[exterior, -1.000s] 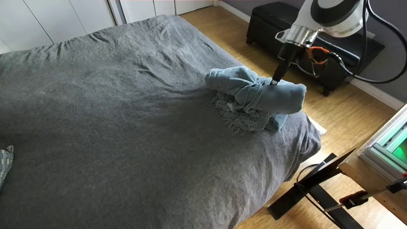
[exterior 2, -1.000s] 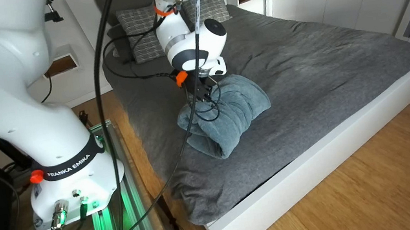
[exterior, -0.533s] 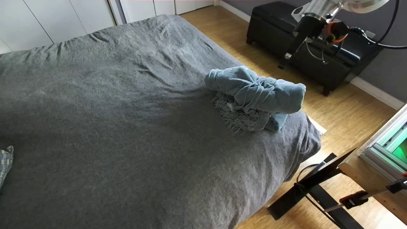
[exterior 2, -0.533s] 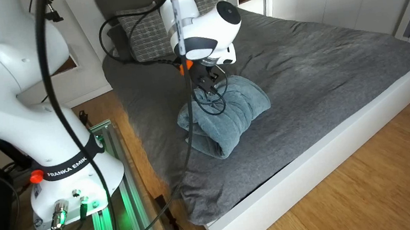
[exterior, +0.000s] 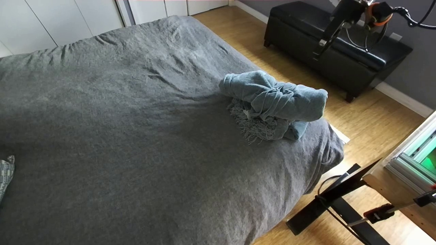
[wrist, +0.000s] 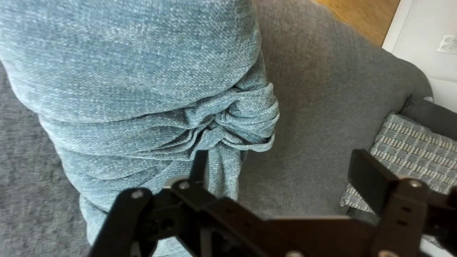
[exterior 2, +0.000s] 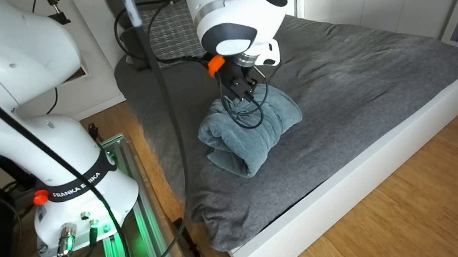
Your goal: Fold the throw blanket in half
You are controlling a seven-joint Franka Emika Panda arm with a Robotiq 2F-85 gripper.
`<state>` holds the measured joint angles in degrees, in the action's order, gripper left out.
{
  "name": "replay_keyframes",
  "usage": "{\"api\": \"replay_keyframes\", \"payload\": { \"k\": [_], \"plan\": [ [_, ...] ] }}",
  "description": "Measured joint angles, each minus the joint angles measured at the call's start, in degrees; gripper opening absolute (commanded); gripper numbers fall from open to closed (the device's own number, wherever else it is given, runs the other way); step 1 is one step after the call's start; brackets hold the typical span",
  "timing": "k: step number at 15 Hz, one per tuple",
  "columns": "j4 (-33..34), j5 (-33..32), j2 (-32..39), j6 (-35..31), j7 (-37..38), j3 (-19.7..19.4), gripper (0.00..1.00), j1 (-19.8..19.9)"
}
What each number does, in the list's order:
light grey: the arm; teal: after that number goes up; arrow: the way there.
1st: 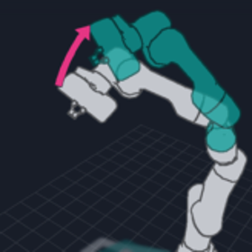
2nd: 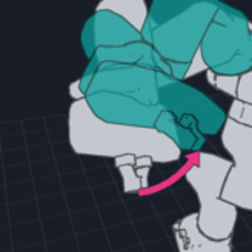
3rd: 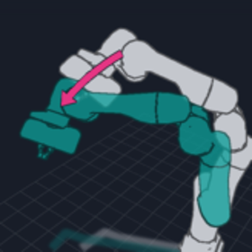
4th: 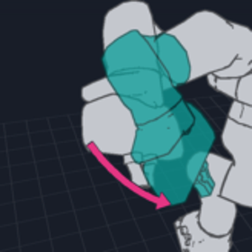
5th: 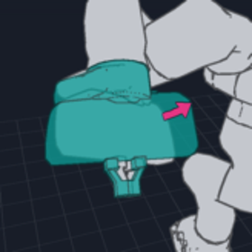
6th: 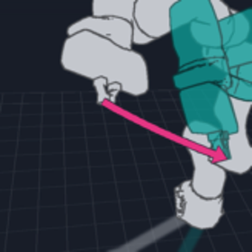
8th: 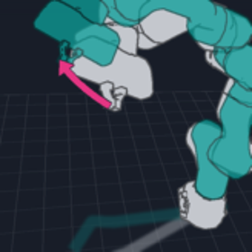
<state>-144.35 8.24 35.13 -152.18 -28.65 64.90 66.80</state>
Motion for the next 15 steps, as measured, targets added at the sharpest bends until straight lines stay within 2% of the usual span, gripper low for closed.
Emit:
{"api": "replay_keyframes", "payload": {
  "k": [7, 15],
  "plan": [
    [-2.3, 0.6, -13.6, -0.1, 6.3, 2.7, 1.00, -0.1],
    [-8.0, 1.8, -30.6, -5.1, 15.2, 14.3, 1.00, 4.6]
  ]
}}
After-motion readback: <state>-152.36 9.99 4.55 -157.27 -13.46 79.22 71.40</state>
